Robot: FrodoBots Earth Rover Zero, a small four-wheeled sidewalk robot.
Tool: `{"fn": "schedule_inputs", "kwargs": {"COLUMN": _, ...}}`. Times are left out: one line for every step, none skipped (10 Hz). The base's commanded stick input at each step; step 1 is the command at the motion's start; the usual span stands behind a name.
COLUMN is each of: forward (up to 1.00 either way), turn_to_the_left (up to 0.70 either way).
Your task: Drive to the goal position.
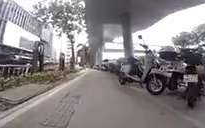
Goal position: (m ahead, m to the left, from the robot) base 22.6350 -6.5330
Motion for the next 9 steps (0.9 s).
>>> {"fn": "schedule_inputs", "kwargs": {"forward": 0.70, "turn_to_the_left": 0.14}}
{"fn": "schedule_inputs", "kwargs": {"forward": 0.70, "turn_to_the_left": 0.14}}
{"fn": "schedule_inputs", "kwargs": {"forward": 0.70, "turn_to_the_left": 0.14}}
{"fn": "schedule_inputs", "kwargs": {"forward": 0.70, "turn_to_the_left": 0.12}}
{"fn": "schedule_inputs", "kwargs": {"forward": 0.70, "turn_to_the_left": 0.00}}
{"fn": "schedule_inputs", "kwargs": {"forward": 0.70, "turn_to_the_left": 0.00}}
{"fn": "schedule_inputs", "kwargs": {"forward": 0.70, "turn_to_the_left": 0.00}}
{"fn": "schedule_inputs", "kwargs": {"forward": 0.70, "turn_to_the_left": 0.00}}
{"fn": "schedule_inputs", "kwargs": {"forward": 0.70, "turn_to_the_left": 0.00}}
